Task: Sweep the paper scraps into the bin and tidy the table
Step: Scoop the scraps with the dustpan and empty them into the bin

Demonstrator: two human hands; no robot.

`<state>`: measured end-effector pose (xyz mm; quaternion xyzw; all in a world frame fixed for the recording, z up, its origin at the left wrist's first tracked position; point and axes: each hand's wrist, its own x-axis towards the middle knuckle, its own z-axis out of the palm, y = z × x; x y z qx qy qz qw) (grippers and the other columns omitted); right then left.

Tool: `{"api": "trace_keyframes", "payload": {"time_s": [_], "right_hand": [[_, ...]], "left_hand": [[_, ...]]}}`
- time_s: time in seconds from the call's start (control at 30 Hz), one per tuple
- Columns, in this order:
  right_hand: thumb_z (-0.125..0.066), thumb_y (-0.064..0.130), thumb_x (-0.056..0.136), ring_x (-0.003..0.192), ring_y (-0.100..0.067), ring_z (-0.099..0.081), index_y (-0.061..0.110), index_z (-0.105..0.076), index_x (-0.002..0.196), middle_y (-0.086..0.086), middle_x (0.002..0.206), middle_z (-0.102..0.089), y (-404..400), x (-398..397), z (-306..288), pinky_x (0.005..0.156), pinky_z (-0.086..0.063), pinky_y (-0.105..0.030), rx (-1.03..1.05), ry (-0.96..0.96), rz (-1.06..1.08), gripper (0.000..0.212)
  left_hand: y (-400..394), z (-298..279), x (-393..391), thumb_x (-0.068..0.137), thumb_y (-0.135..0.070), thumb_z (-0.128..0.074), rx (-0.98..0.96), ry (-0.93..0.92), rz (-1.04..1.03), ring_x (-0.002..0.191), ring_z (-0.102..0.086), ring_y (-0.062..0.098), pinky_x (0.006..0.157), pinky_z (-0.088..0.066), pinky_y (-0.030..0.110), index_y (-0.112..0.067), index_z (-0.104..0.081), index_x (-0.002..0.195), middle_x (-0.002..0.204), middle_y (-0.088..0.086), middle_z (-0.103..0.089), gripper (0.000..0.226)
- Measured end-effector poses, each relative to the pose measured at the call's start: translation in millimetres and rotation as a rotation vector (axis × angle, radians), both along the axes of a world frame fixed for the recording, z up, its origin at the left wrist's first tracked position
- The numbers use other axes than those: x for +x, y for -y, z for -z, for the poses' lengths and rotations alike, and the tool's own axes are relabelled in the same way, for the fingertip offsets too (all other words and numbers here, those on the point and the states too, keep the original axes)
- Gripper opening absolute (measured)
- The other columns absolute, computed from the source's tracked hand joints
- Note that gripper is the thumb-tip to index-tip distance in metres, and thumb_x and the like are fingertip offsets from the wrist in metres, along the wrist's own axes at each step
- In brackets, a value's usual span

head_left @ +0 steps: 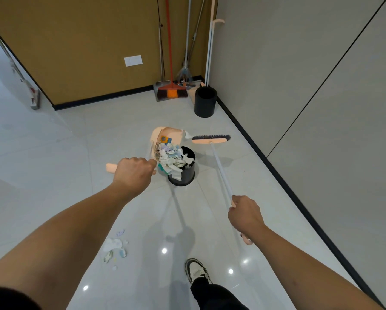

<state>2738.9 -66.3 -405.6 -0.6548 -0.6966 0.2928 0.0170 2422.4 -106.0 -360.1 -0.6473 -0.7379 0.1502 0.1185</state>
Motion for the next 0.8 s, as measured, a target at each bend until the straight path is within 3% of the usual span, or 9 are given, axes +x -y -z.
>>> {"api": "trace_keyframes", "payload": {"time_s": [0.4, 0.53, 0.8], "right_hand": [[-0.045, 0.000, 0.079, 0.050, -0.016, -0.028, 0.016, -0.029, 0.063, 0.003, 0.058, -0.033, 0.5, -7.2, 3.4, 0.048, -0.022, -0.023, -0.010, -0.002, -0.023, 0.028], [-0.043, -0.002, 0.076, 0.051, -0.017, -0.025, 0.017, -0.027, 0.063, 0.004, 0.059, -0.030, 1.0, -7.3, 1.5, 0.048, -0.018, -0.023, -0.004, -0.011, -0.019, 0.028], [-0.043, -0.001, 0.073, 0.052, -0.020, -0.027, 0.015, -0.033, 0.064, 0.002, 0.061, -0.033, 4.7, -10.2, 0.0, 0.050, -0.023, -0.025, -0.012, -0.027, -0.021, 0.021]], "left_hand": [[-2.3, -13.1, -9.0, 0.090, -0.017, -0.045, -0.013, -0.095, 0.090, 0.067, -0.060, 0.020, 0.056, -0.031, 0.028, -0.023, -0.058, 0.106, 0.079, -0.002, -0.064, 0.021], [0.2, -16.9, -8.7, 0.088, -0.015, -0.046, 0.016, -0.118, 0.075, 0.059, -0.048, 0.020, 0.056, -0.029, 0.028, -0.024, -0.059, 0.102, 0.075, -0.003, -0.063, 0.021], [4.2, -31.0, -13.9, 0.087, -0.013, -0.046, 0.020, -0.152, 0.145, 0.069, -0.061, 0.022, 0.059, -0.030, 0.029, -0.024, -0.059, 0.099, 0.080, -0.002, -0.066, 0.021]]}}
